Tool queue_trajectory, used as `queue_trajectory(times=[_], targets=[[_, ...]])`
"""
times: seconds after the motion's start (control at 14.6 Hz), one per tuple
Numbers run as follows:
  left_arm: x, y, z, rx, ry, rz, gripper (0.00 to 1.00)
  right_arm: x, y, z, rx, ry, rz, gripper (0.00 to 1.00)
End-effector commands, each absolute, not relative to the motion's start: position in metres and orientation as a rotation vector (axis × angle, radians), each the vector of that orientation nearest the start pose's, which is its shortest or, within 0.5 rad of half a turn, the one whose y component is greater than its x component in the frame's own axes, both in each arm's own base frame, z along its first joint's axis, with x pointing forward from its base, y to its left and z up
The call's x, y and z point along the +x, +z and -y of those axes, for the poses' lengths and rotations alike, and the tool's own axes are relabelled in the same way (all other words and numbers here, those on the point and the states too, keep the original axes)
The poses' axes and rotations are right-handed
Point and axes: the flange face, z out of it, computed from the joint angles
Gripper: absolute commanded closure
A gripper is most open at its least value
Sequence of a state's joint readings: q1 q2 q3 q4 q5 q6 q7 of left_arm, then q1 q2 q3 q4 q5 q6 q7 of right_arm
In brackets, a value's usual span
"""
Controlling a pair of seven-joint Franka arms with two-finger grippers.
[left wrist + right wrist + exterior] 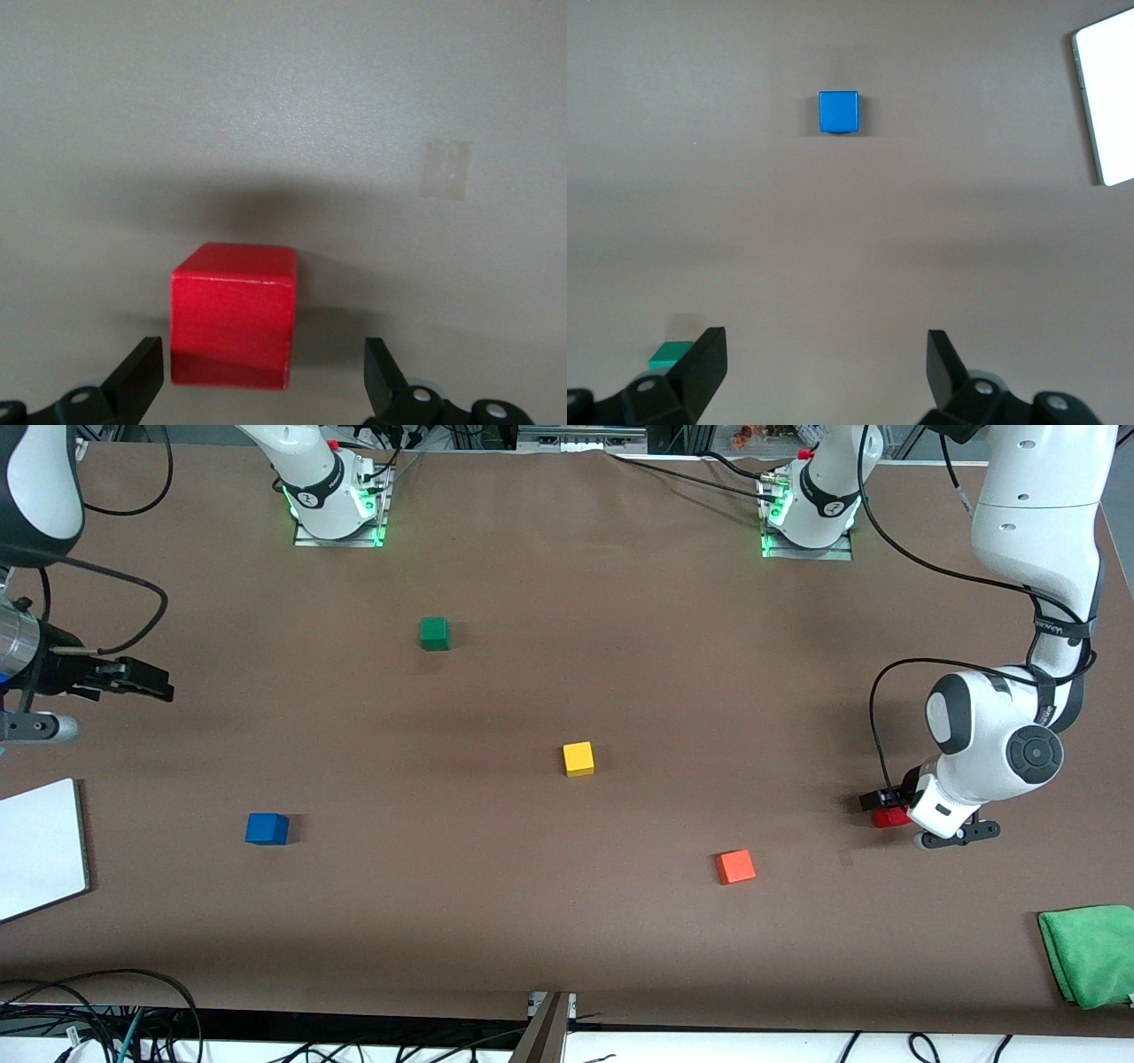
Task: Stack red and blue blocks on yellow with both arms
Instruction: 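Grasp the red cube with the left gripper while the right gripper starts moving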
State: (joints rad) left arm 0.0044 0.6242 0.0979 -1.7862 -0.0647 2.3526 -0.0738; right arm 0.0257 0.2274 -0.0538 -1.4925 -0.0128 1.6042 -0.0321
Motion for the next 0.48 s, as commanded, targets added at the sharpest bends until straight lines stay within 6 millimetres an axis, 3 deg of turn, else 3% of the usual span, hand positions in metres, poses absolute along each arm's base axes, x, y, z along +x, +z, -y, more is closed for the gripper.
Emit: queue_trajectory(times=[0.0,0.27,0.34,0.41], targets=[[0.659,0.201,-0.068,-3.114,0.061,0.322,0.00,0.634,0.513,0.021,-3.156,0.158,-0.016,0.00],[0.663,0.194,-0.070,-3.115,0.066,0.283,0.03,0.655,0.470,0.026,-3.160,0.161,-0.018,0.00],[0.663,0.192,-0.070,-3.123,0.069,0.238,0.21,0.661,0.455,0.024,-3.166,0.161,-0.008,0.00],[0.663,0.191,-0.070,-3.127,0.071,0.235,0.29,0.667,0.440,0.023,-3.172,0.160,0.000,0.00]])
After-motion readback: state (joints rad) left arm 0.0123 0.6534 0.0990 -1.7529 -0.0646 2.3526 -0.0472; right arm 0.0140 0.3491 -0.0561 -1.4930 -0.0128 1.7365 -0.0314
